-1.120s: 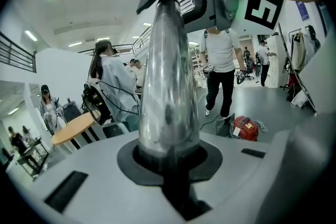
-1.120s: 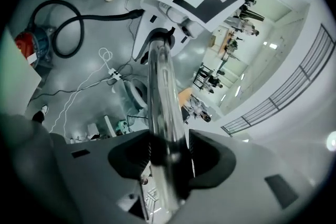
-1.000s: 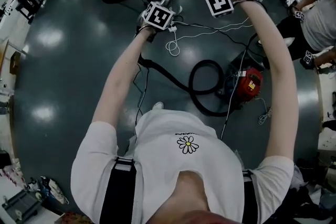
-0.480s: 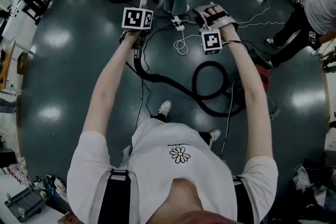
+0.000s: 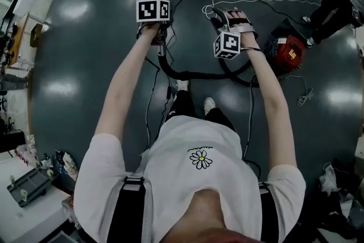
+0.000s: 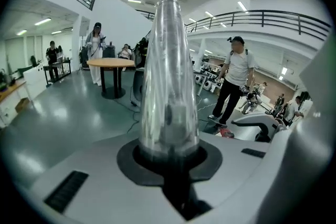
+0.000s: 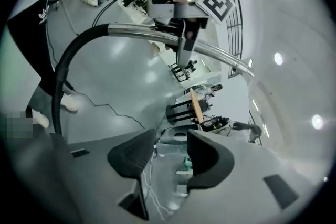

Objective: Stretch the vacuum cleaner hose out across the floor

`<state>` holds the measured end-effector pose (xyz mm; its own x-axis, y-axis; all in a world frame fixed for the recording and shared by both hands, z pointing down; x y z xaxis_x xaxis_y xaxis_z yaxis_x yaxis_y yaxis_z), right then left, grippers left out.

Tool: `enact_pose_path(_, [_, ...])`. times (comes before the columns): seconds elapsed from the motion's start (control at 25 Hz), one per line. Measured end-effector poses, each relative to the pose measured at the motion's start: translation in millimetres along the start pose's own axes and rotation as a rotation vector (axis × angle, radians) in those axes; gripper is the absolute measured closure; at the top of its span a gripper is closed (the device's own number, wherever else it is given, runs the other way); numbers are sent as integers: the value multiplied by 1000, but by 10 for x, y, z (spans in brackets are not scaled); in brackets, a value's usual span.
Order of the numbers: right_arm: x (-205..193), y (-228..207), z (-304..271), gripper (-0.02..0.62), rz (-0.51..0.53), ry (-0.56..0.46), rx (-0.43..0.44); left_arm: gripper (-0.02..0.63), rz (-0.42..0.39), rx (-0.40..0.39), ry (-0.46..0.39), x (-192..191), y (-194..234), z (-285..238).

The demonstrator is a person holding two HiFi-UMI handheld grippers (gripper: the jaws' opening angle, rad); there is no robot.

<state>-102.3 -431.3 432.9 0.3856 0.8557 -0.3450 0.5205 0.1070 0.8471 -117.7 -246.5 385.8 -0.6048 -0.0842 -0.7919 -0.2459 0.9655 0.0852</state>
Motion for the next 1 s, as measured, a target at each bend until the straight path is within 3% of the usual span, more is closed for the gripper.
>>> enact_pose_path(0.2, [243,763,776,397,-90,85,-17,546,119,-68,3,-887,-218,599])
enact_pose_path(0.28, [256,1008,1179,397,-287,144,-87,546,183,-99,7,-1251,-338,830])
enact_pose_path(0.36, [212,1387,1679,397,-580,237,-158,548,237,-138,31,-1681,-500,1093])
enact_pose_path(0.44, [153,1914,2124,397,-850,361,-149,552,293,-154,46,-2066,-630,1331])
enact_pose_path(0.52, [132,2427,2498,397,-980,479,-80,554,354,-154,27,-2335,-729,1548])
enact_pose_path(0.64, [14,2944,3065,397,-1029,604,-55,554,422,-170,-13,-2584,-999,1811])
enact_pose_path(0.84, [-358,3364,3887,397,-1568,722,-99,554,461,-162,-60,-2693,-1494,2084])
enact_pose_path(0.88, [-387,3429,4027,397,-1587,740,-106,554,468,-160,-64,-2722,-1563,2141])
enact_pose_path(1.0, [-472,3598,4317,398,-1504,780,-105,554,492,-156,-81,-2789,-1750,2278])
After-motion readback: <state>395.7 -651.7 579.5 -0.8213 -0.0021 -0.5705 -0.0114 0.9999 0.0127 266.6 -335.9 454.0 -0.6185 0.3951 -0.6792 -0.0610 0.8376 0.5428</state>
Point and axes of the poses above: the fingertips, and each gripper's own axes: z backward along the fingers, y to its left, x out of its top, the point moved 4 cm from there along z, backward along the fingers, and after that the axes turned 8 degrees about -z, right-handed, at the moved point
